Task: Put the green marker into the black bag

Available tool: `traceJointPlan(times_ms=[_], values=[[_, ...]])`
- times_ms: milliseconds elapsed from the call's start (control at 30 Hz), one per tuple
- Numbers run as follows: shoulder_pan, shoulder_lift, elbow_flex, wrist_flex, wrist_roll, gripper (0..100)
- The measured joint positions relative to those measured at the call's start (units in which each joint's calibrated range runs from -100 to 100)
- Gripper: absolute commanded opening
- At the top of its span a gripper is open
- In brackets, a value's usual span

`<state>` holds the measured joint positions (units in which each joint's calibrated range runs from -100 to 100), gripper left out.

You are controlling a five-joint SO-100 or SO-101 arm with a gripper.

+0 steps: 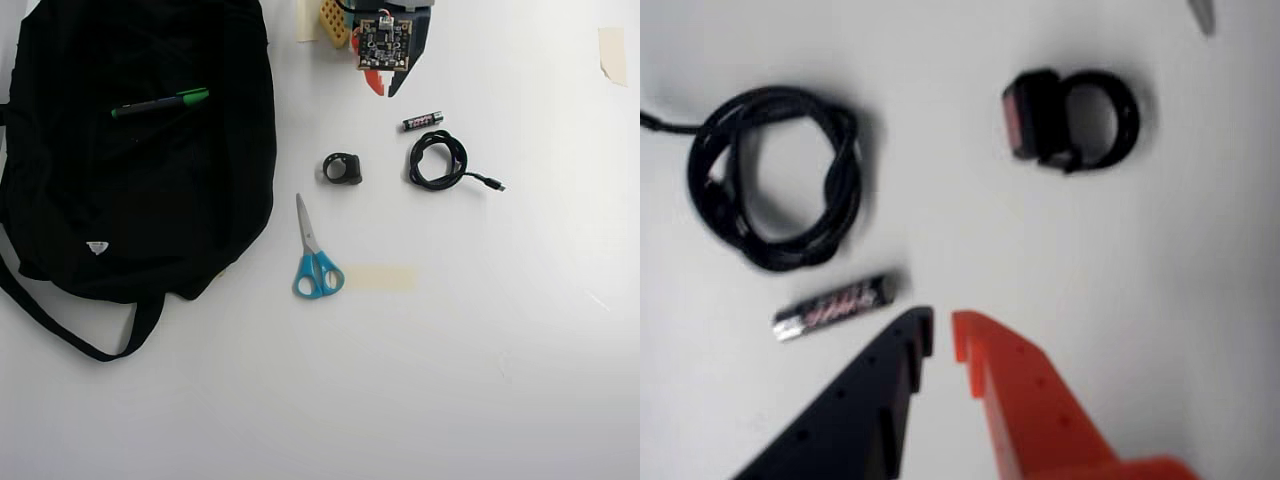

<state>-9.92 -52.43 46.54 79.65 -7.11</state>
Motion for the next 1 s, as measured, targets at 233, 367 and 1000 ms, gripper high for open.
traceJointPlan(times_ms=[233,367,1000], values=[[-0.4,-14.9,21.9,-10.1,1.2,2],[0.1,-23.4,29.8,-11.0,1.2,2],[-0.9,-45.8,45.5,-7.5,1.5,2]])
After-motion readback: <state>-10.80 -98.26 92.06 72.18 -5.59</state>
